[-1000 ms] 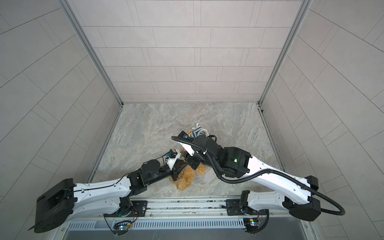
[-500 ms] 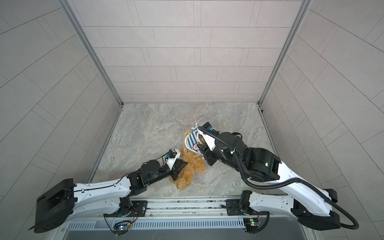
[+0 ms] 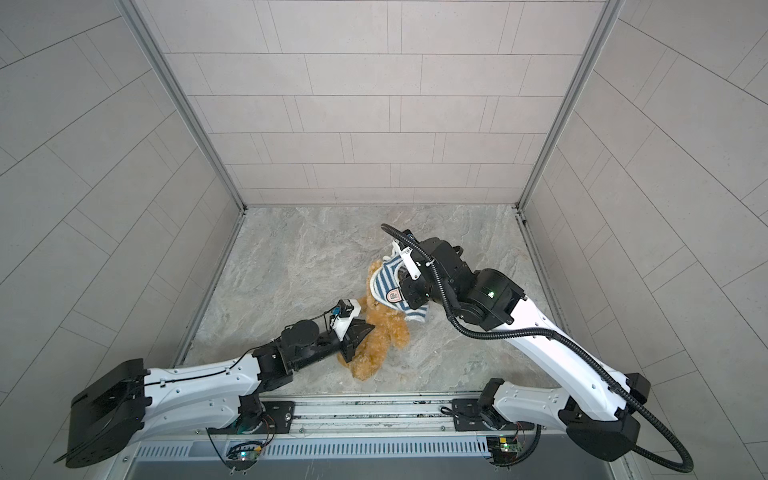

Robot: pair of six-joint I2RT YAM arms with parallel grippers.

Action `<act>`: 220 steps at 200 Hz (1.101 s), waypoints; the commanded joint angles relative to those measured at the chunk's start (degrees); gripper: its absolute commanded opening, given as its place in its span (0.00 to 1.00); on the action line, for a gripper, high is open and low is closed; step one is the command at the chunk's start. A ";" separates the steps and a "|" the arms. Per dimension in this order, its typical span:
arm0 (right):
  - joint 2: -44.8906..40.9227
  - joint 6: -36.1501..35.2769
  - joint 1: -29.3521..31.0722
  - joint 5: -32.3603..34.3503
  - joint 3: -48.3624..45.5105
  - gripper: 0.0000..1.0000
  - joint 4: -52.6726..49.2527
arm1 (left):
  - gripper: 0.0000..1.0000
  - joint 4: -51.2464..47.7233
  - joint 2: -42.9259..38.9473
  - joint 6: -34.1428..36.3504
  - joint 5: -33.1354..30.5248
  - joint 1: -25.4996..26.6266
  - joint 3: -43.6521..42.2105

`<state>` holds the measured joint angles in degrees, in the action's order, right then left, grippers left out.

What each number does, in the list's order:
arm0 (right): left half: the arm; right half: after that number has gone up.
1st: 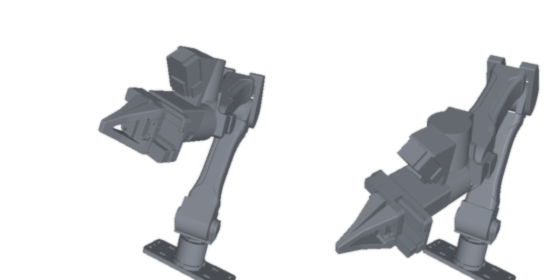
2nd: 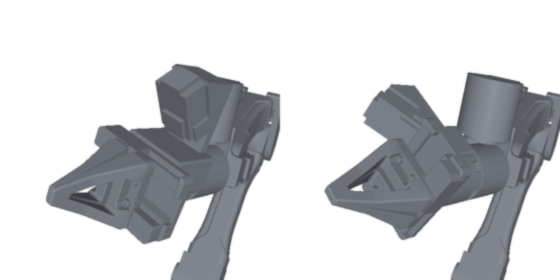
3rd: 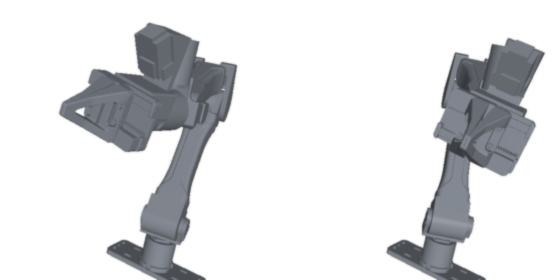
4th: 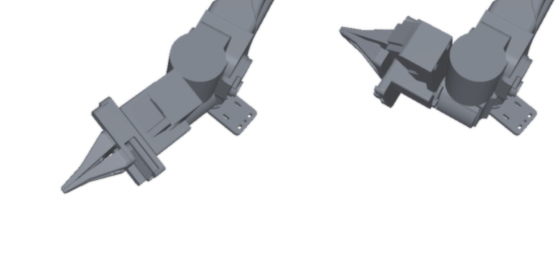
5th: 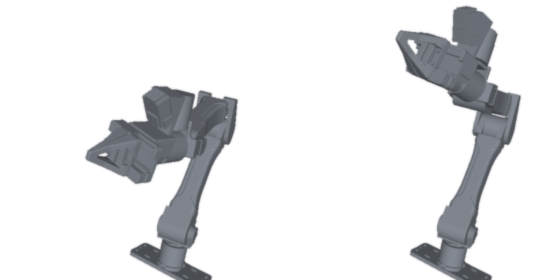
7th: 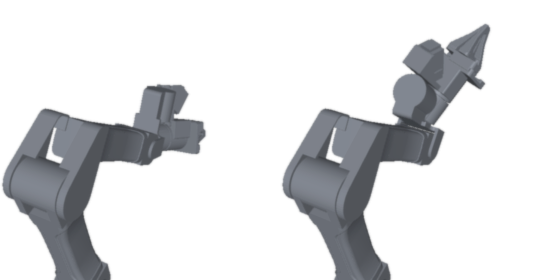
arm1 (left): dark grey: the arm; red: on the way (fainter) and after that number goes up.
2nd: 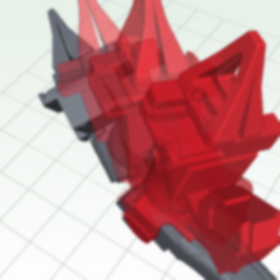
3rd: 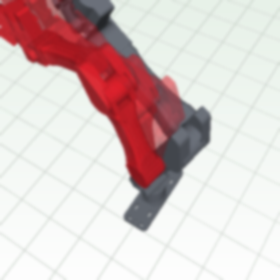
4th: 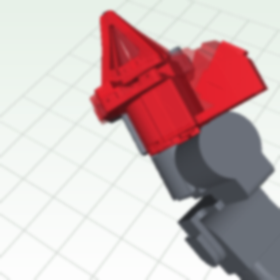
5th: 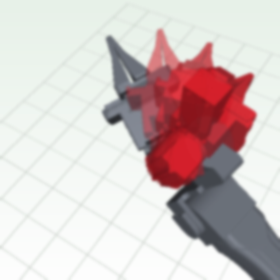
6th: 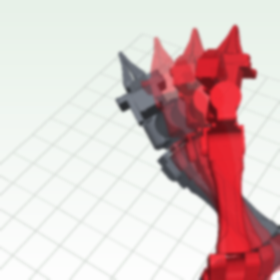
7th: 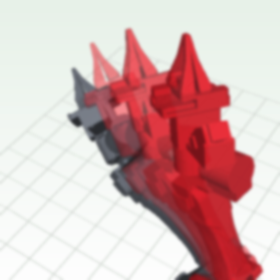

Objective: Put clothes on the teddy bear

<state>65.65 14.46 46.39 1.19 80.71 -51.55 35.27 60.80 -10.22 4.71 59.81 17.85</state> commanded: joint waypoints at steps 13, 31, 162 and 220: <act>0.65 -0.75 -2.62 -5.93 0.52 0.26 0.04 | 0.00 1.38 -1.38 1.77 0.47 0.28 0.96; 1.47 -1.05 -3.57 -7.13 0.34 0.25 0.31 | 0.00 1.22 -1.37 2.02 0.89 0.24 0.98; 10.96 -3.80 -9.45 -23.35 2.71 0.48 -2.77 | 0.00 -1.94 -3.78 5.97 -2.29 0.31 1.45; 13.03 -6.24 -9.65 -28.50 2.98 0.35 -6.35 | 0.00 -2.66 -4.93 6.65 -5.14 0.37 1.31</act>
<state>78.50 10.24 36.67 -22.96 83.26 -53.95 27.97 57.63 -4.93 1.32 59.83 17.87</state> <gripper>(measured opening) 0.369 0.101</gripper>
